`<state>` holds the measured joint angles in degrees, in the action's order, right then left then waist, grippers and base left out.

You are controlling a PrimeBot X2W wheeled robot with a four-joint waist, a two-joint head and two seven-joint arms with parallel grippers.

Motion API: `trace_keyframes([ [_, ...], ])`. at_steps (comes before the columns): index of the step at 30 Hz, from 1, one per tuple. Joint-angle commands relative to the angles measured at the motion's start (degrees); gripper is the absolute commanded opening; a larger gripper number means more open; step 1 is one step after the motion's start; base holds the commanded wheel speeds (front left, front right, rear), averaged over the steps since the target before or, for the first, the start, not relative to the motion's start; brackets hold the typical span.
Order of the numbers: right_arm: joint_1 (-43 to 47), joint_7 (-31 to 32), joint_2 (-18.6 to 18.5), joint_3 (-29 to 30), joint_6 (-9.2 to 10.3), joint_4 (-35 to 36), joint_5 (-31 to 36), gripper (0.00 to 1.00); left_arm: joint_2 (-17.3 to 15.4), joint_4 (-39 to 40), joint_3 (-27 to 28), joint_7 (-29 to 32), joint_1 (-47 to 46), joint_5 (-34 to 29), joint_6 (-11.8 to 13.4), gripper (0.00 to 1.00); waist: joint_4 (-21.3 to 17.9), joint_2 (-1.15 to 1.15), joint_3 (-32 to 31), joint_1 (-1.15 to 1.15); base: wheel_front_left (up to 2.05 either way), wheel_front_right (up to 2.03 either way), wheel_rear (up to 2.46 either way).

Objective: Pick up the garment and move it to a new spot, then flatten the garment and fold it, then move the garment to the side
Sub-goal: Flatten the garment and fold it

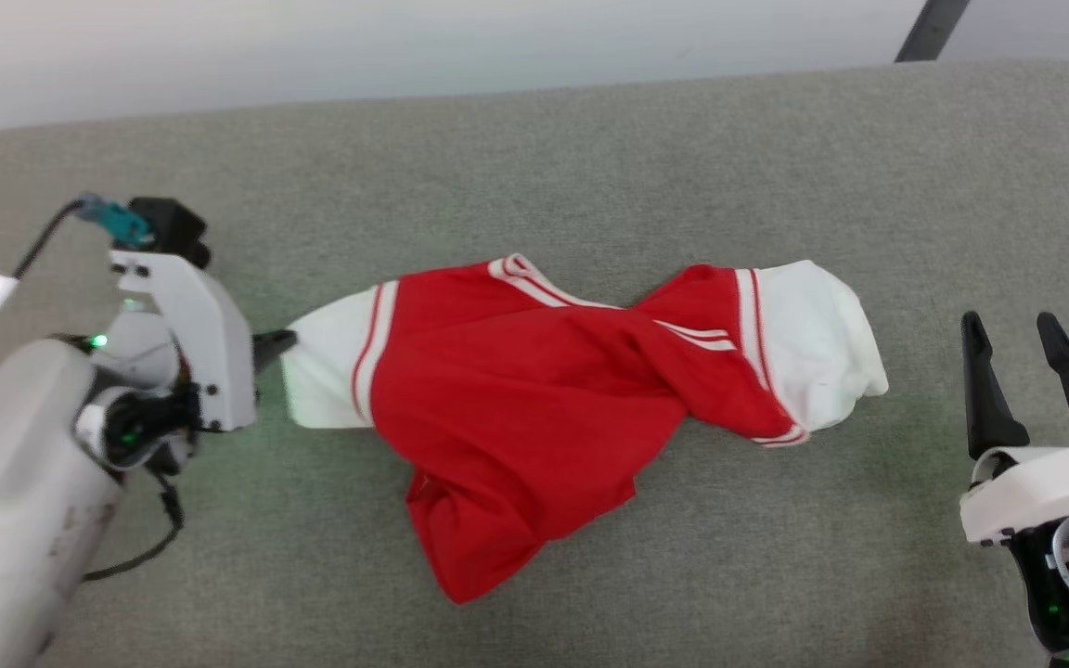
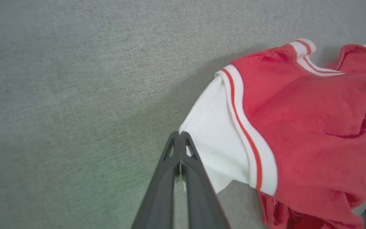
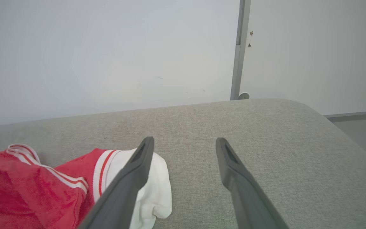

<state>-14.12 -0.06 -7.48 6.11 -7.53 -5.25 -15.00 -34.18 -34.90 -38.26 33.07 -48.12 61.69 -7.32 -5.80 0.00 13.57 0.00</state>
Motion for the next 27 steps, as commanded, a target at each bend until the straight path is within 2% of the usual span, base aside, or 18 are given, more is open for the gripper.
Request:
trace_keyframes([
  [1,0.97,0.19,-0.23,0.28,0.08,0.15,0.5,1.0,-1.25,0.58,0.4,0.01,0.78,-0.07,0.27,0.0,0.99,0.0,-0.9,0.0,0.0,0.0,0.0],
  [10,1.8,0.79,-0.01,0.51,0.08,0.24,0.51,1.0,-9.58,3.55,0.1,0.96,4.58,-2.68,3.41,0.0,2.07,0.0,-2.23,0.0,0.0,0.0,0.0],
  [17,2.72,1.0,0.23,0.22,0.08,0.24,0.21,1.0,-9.61,1.81,-0.25,-0.77,7.52,-2.79,4.48,0.0,1.97,0.0,-3.15,0.0,0.0,0.0,0.0],
  [18,2.91,1.0,0.2,0.13,0.08,0.27,0.14,1.0,-9.31,1.34,-0.22,-1.44,7.72,-2.81,4.41,0.12,1.91,0.0,-3.32,0.0,0.0,0.0,0.0],
  [19,3.03,1.01,0.18,0.04,0.08,0.29,0.02,1.0,-8.89,0.7,0.05,-1.86,8.01,-2.32,4.41,0.35,1.84,0.0,-3.5,0.0,0.0,0.0,0.0],
  [21,3.21,1.2,0.01,-0.12,0.08,0.38,-0.19,1.0,-8.45,-0.34,0.13,-2.48,8.44,-2.05,4.07,1.0,1.68,0.0,-3.9,0.0,0.0,0.0,0.0],
  [27,4.22,1.52,-0.39,0.16,0.08,0.8,-0.47,1.0,-8.58,-0.92,0.46,-2.89,7.57,-1.56,3.38,1.0,1.63,0.0,-5.2,0.0,0.0,0.0,0.0],
])
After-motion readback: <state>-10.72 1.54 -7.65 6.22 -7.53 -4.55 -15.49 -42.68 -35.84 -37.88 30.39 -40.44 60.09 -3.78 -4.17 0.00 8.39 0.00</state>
